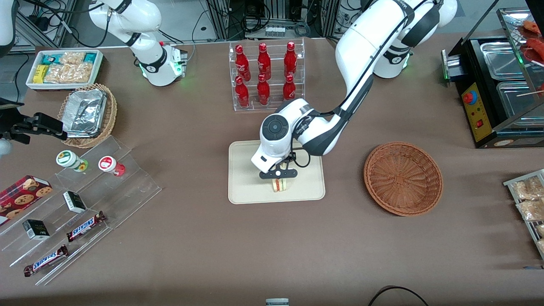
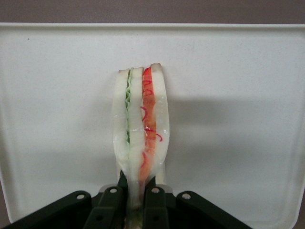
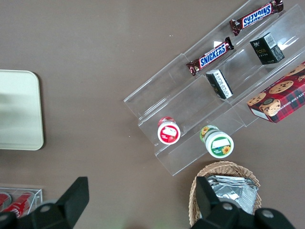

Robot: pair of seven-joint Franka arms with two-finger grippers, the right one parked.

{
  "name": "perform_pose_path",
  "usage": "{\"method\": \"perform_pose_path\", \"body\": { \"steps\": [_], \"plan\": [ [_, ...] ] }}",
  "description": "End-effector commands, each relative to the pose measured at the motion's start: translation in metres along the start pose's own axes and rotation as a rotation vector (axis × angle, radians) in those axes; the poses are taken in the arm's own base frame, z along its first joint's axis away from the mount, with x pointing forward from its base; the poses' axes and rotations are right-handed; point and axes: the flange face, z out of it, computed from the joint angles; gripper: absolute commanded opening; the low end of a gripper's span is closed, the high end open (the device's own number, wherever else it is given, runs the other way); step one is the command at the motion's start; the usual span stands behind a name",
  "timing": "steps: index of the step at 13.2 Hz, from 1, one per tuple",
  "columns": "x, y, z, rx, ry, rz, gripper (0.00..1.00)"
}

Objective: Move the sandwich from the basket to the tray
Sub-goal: 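Lower the sandwich onto the tray and open the left gripper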

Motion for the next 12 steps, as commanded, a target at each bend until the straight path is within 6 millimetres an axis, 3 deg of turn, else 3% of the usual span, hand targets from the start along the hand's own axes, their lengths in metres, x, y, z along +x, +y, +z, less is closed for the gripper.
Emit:
{"method": "perform_pose_path", "body": {
  "steps": [1,2,7,12],
  "plan": [
    [0.004,0.004,-0.003,-0.003,0.016,-0.012,0.61],
    [0.004,0.004,-0.003,-0.003,0.018,-0.008,1.0],
    [0.007,0.003,-0.013,-0.011,0.029,0.0,1.0],
    [0.008,-0.012,-0.078,0.009,0.05,0.071,1.0]
  ]
}}
